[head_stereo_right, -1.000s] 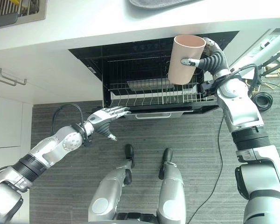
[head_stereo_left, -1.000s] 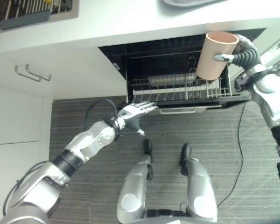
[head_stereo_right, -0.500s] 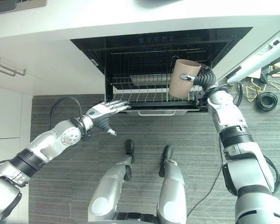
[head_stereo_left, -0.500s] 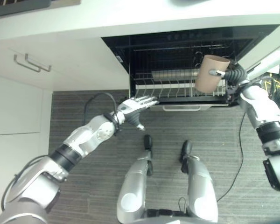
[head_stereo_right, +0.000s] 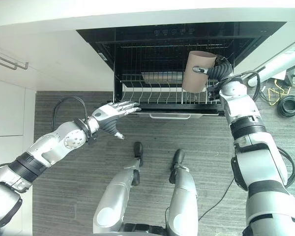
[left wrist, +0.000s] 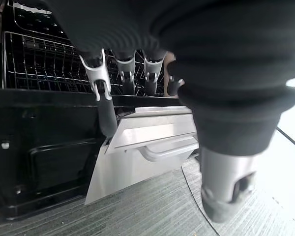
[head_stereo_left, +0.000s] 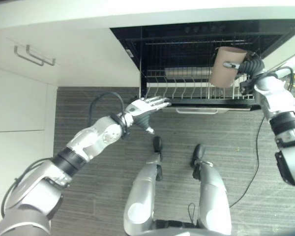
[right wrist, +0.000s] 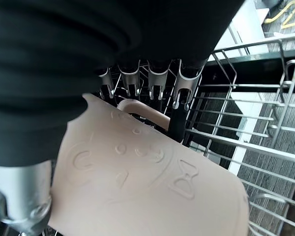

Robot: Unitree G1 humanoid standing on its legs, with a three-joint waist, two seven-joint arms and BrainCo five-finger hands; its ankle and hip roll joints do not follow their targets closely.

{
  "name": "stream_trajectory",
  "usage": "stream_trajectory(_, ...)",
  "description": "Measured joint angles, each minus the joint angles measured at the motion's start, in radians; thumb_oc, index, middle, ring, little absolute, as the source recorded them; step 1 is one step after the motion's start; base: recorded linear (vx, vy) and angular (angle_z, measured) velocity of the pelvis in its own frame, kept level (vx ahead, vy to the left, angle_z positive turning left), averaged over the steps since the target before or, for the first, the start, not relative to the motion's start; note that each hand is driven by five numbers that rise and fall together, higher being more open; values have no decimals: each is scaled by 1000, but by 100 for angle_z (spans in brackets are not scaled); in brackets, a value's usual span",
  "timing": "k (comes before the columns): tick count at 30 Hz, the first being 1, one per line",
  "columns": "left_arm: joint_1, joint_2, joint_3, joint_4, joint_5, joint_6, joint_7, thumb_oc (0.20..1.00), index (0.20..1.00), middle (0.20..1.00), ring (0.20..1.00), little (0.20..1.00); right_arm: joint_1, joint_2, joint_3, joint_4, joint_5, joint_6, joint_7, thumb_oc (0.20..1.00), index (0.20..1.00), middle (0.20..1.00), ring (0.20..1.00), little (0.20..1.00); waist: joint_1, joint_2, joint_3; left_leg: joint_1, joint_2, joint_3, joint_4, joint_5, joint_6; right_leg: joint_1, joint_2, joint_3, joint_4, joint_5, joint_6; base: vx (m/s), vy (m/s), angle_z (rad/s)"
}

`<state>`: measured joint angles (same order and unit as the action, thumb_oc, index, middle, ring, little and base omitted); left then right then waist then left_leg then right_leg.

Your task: Place the dishes in the dishwasher.

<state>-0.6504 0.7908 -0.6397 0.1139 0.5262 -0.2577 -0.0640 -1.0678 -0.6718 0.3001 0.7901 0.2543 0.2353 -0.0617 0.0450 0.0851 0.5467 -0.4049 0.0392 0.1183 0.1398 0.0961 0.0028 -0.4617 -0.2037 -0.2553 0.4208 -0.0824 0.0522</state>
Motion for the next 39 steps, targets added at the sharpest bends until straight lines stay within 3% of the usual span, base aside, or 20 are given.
stream_trajectory(12, -19, 31, -30, -61, -4, 8, -2, 1000, 1000, 1000, 1000, 1000, -111, -6, 44, 83, 2, 66, -22, 200, 200, 200, 200, 200, 23, 13, -1, -45, 0, -6, 21, 0, 1, -39, -3, -2, 14, -2, -3, 8, 1, 0)
stream_trajectory(19, -37, 70, -17, -140, -5, 1, 37, 1000, 1000, 1000, 1000, 1000, -178, -28, 46, 115, 2, 64, -71, 200, 200, 200, 200, 200, 34, 23, 0, -155, -5, -17, 64, 1, 2, -146, -15, 0, 55, -2, -6, 14, 5, 3)
stream_trajectory(26, -49, 71, -20, -144, -4, 3, 54, 1000, 1000, 1000, 1000, 1000, -184, -39, 45, 127, 3, 37, -89, 200, 200, 200, 200, 200, 44, 23, 0, -174, -7, -18, 75, 1, 3, -169, -17, 7, 67, -1, -8, 0, 0, 0)
stream_trajectory(27, -49, 71, -21, -144, -4, 3, 54, 1000, 1000, 1000, 1000, 1000, -184, -39, 46, 133, 3, 31, -94, 918, 918, 918, 918, 918, 45, 23, 0, -174, -7, -18, 75, 1, 3, -169, -17, 7, 68, -1, -8, 0, 0, 0)
stream_trajectory(28, -51, 71, -23, -144, -4, 3, 54, 1000, 1000, 1000, 1000, 1000, -186, -38, 47, 138, 1, 29, -111, 1000, 1000, 1000, 1000, 1000, 46, 23, -1, -174, -7, -17, 76, 1, 3, -169, -18, 6, 68, -1, -8, -34, 11, 0)
stream_trajectory(39, -14, 74, -26, -149, 3, 6, 100, 1000, 1000, 1000, 1000, 1000, -192, -36, 46, 178, 0, 38, -247, 1000, 1000, 1000, 1000, 1000, 47, 25, -1, -174, -6, -12, 74, 1, 3, -169, -17, 6, 66, 0, -9, -12, 3, 0)
